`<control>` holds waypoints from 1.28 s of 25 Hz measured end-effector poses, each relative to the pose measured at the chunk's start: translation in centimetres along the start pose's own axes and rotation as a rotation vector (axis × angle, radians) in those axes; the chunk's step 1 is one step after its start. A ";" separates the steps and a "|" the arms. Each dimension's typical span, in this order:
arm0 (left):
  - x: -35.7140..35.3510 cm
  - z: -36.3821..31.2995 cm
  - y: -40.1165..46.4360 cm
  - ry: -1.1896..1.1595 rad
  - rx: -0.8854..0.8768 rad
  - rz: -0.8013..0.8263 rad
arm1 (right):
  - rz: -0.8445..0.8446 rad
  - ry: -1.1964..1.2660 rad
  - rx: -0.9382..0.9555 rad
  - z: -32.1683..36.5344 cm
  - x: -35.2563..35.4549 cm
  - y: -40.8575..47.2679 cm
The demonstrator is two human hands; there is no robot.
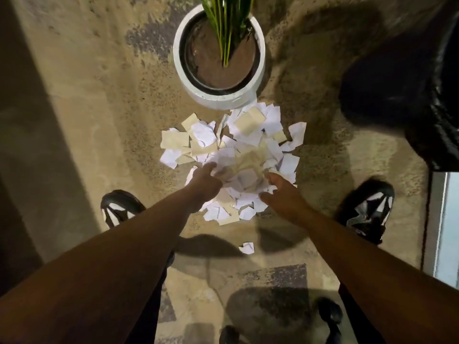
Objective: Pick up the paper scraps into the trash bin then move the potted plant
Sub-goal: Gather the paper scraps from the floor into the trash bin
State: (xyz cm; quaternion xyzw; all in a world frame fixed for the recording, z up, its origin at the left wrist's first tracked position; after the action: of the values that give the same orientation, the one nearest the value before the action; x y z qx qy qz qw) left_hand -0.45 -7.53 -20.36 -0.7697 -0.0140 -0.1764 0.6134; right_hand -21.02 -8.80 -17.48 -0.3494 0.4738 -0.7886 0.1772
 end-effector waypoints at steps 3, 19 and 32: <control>-1.2 2.0 0.7 -0.107 0.098 0.008 | 0.024 0.144 -0.061 -0.4 -2.4 2.3; -1.6 -0.4 -1.6 -0.163 -0.235 -0.027 | -0.024 0.295 -0.011 2.4 -3.7 3.4; 0.5 -12.7 -15.6 -0.072 -1.038 -0.186 | -0.489 0.690 0.037 8.3 11.0 -12.7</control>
State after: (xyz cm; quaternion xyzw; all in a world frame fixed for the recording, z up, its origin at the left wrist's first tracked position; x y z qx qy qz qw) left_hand -6.95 -15.82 -3.16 -0.9733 -0.0139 -0.1873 0.1323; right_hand -22.02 -14.49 0.37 -0.1638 0.3945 -0.8865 -0.1778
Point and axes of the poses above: each hand's wrist, its own y-axis towards the middle knuckle, its own x-axis out of the back of the hand, z = x × y, the point moved 4 cm from there along y, towards the middle knuckle, and after that the axes turned 10 degrees about -z, right-handed, at the moved point
